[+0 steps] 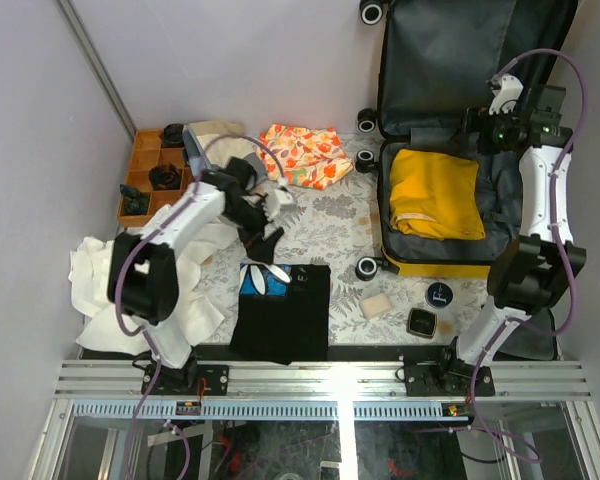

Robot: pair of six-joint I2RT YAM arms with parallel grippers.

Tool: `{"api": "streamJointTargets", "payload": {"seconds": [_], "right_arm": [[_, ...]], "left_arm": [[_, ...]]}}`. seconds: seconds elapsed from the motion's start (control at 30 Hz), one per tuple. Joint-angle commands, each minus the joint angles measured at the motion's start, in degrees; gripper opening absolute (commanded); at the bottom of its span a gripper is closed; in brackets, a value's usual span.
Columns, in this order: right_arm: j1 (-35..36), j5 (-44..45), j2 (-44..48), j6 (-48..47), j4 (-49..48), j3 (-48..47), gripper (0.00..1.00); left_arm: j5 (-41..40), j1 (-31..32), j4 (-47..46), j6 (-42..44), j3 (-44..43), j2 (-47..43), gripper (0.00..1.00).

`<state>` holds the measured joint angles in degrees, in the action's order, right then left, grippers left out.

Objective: Pack the luggage

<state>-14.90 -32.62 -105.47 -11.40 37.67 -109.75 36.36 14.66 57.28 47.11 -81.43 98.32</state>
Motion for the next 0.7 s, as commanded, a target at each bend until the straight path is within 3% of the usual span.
{"api": "streamJointTargets", "payload": {"seconds": [0.0,0.2,0.37,0.6,0.63,0.67], "right_arm": [[0.3,-6.5,5.8,0.4,3.0,3.2,1.00],[0.3,-8.9,11.7,0.4,3.7,10.1,0.99],[0.3,-9.5,14.9,0.0,3.8,15.0,0.99],[0.3,-9.9,15.8,-0.2,3.9,17.9,0.99],[0.4,-10.7,15.2,0.4,3.7,18.2,0.99],[0.3,-11.0,14.8,0.7,3.5,18.1,0.99]], "left_arm": [[1.5,5.3,2.0,2.1,2.5,5.4,1.00],[-1.9,8.7,-3.2,1.8,4.5,10.8,0.98],[-3.6,9.3,-6.6,2.0,6.0,13.2,0.83],[-4.2,11.0,-6.5,4.1,10.0,12.8,0.40],[-5.2,10.9,-7.0,3.0,9.3,13.3,0.23],[-5.9,10.7,-7.5,1.3,8.3,13.9,0.16]]}}
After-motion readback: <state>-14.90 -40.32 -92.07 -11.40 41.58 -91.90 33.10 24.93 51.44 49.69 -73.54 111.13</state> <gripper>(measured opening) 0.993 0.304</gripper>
